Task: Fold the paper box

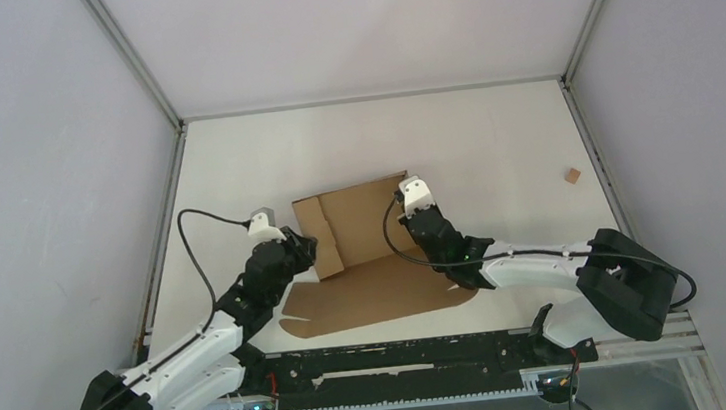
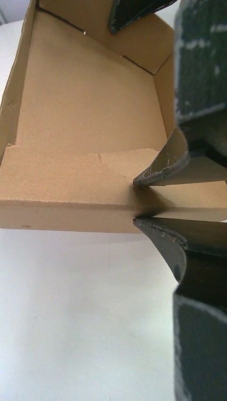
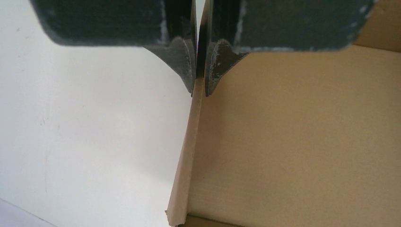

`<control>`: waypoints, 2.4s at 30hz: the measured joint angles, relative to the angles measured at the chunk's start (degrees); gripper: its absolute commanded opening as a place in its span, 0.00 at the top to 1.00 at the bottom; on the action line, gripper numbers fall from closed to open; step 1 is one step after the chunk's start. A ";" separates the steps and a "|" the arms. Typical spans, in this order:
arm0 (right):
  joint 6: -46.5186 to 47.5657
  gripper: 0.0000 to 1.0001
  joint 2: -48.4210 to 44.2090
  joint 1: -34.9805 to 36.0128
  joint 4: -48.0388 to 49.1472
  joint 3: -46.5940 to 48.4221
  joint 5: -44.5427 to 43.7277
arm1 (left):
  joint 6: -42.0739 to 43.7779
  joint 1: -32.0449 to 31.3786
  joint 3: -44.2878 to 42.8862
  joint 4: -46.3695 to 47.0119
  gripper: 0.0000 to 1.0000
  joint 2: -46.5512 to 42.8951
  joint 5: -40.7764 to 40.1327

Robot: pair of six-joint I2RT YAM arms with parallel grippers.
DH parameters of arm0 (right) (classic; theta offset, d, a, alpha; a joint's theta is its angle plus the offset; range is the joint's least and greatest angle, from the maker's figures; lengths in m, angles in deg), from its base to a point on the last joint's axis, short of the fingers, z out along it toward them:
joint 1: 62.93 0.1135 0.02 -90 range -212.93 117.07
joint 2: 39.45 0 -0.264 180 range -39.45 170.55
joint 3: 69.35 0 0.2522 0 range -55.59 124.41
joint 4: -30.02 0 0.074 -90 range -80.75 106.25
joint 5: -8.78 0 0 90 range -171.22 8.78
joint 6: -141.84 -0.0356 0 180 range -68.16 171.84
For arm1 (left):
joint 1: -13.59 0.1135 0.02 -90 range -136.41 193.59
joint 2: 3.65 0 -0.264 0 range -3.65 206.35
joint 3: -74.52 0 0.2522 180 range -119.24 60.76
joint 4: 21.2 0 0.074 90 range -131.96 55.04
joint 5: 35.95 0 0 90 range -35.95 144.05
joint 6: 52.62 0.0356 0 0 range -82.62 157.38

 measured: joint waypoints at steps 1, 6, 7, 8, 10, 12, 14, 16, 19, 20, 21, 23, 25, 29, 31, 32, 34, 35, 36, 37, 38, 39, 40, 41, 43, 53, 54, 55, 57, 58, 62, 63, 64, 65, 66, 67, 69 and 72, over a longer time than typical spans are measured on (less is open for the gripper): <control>0.02 0.95 -0.15 0.52 0.50 -0.28 -0.46 | 0.17 0.00 0.02 -0.07 0.72 -0.07 -0.70; 0.11 0.96 -0.63 2.91 2.36 -1.66 -2.56 | 0.94 -0.20 0.26 0.17 0.77 -0.07 -3.41; 0.13 0.95 -0.63 3.28 2.47 -1.77 -2.95 | 1.09 -0.35 0.50 0.55 0.77 -0.09 -4.07; 0.17 0.95 -0.63 3.76 2.51 -1.84 -3.52 | 1.38 -0.42 0.68 0.85 0.77 -0.17 -4.35; 0.42 0.95 -0.63 4.46 3.13 -2.12 -4.33 | 1.90 -0.66 1.36 1.55 0.77 -0.83 -5.11; 0.61 0.95 -0.79 5.11 3.85 -2.73 -4.96 | 2.64 -0.94 2.62 2.62 0.70 -2.27 -5.57; 0.74 0.95 -1.33 5.75 4.74 -3.72 -5.14 | 3.74 -1.18 4.28 3.87 0.62 -4.44 -5.62; 0.87 0.95 -2.10 6.21 5.73 -4.76 -5.07 | 5.01 -1.40 6.23 5.38 0.57 -7.13 -5.62; 1.09 0.95 -3.23 6.93 6.99 -5.99 -4.22 | 6.97 -1.49 8.57 7.28 0.55 -10.86 -5.60; 1.20 0.95 -3.58 7.08 7.19 -6.23 -3.93 | 7.58 -1.49 9.18 7.48 0.55 -11.76 -5.60; 1.36 0.95 -3.98 7.21 7.37 -6.45 -3.63 | 8.04 -1.49 9.60 7.69 0.55 -12.44 -5.57; 1.62 0.95 -4.92 7.32 7.98 -6.93 -2.93 | 8.92 -1.49 10.27 8.61 0.55 -13.11 -5.42; 1.84 0.95 -5.73 7.39 8.13 -7.34 -2.47 | 9.42 -1.49 10.56 9.44 0.55 -12.94 -5.22; 2.23 0.95 -6.40 7.39 7.98 -7.80 -2.36 | 9.79 -1.49 10.64 11.72 0.56 -10.93 -4.20; 2.49 0.95 -6.45 7.39 7.96 -7.85 -2.43 | 9.77 -1.49 10.69 12.50 0.57 -10.45 -3.87; 2.58 0.95 -6.51 7.39 7.96 -7.89 -2.54 | 9.75 -1.49 10.88 12.94 0.57 -10.49 -3.65; 2.82 0.95 -6.91 7.56 8.04 -8.17 -2.84 | 9.68 -1.68 11.43 13.29 0.57 -11.32 -3.43; 3.08 0.95 -7.34 7.85 8.07 -8.46 -3.26 | 9.44 -2.01 11.85 13.27 0.57 -12.31 -3.37; 3.28 0.95 -7.72 8.15 8.04 -8.66 -3.63 | 9.33 -2.34 12.35 13.16 0.57 -13.46 -3.32; 3.67 0.95 -8.17 8.61 8.13 -8.85 -4.15 | 9.27 -2.56 12.83 12.85 0.57 -14.73 -3.15; 4.11 0.95 -8.61 9.14 8.28 -9.03 -4.61 | 9.18 -2.73 13.25 12.31 0.57 -16.04 -3.02; 4.57 0.95 -8.98 9.66 8.55 -9.20 -5.11 | 9.05 -2.89 13.64 11.45 0.57 -17.53 -2.95; 5.16 0.95 -9.42 10.21 8.83 -9.42 -5.60 | 8.92 -2.95 13.88 10.78 0.57 -18.71 -2.91; 5.57 0.95 -9.88 10.78 9.16 -9.68 -6.12 | 8.85 -3.02 14.08 9.62 0.57 -20.31 -2.78; 6.38 0.95 -10.86 11.67 9.60 -10.27 -6.86 | 8.81 -3.15 14.43 7.45 0.57 -23.21 -2.36; 8.35 0.95 -13.03 15.13 12.92 -12.98 -10.82 | 8.74 -3.69 14.75 2.25 0.57 -29.46 -0.52; 8.52 0.95 -13.00 15.39 13.16 -13.03 -11.10 | 8.74 -3.74 14.75 2.25 0.58 -29.49 -0.50; 8.76 0.95 -12.96 15.69 13.53 -13.03 -11.56 | 8.76 -3.74 14.75 2.27 0.58 -29.49 -0.52; 9.14 0.95 -12.87 16.15 14.05 -13.03 -12.35 | 8.83 -3.76 14.75 2.47 0.61 -29.22 -0.57; 9.25 0.95 -12.85 16.33 14.21 -13.03 -12.68 | 8.85 -3.76 14.75 2.62 0.61 -28.94 -0.59; 9.60 0.95 -12.72 17.27 14.51 -13.07 -14.40 | 8.92 -4.15 14.75 4.44 0.66 -26.69 -1.49; 9.62 0.95 -12.72 17.40 14.67 -13.18 -14.58 | 8.90 -4.50 14.75 4.92 0.67 -26.14 -2.14; 9.64 0.95 -12.72 17.53 14.88 -13.40 -14.80 | 8.90 -4.74 14.75 5.14 0.68 -25.86 -2.62; 9.64 0.95 -12.72 17.62 14.97 -13.57 -14.91 | 8.92 -5.07 14.75 5.29 0.69 -25.64 -3.17; 9.64 0.95 -12.72 17.70 15.06 -13.73 -15.06 | 8.92 -5.35 14.75 5.38 0.70 -25.51 -3.80; 9.64 0.95 -12.72 17.84 15.21 -13.81 -15.26 | 8.92 -5.68 14.75 5.38 0.71 -25.42 -4.46; 9.68 0.95 -12.83 17.97 15.37 -13.81 -15.39 | 8.87 -6.21 14.75 5.29 0.71 -25.38 -5.66; 9.79 0.94 -13.05 18.18 15.69 -13.94 -15.41 | 8.87 -7.04 14.73 4.94 0.68 -25.38 -7.58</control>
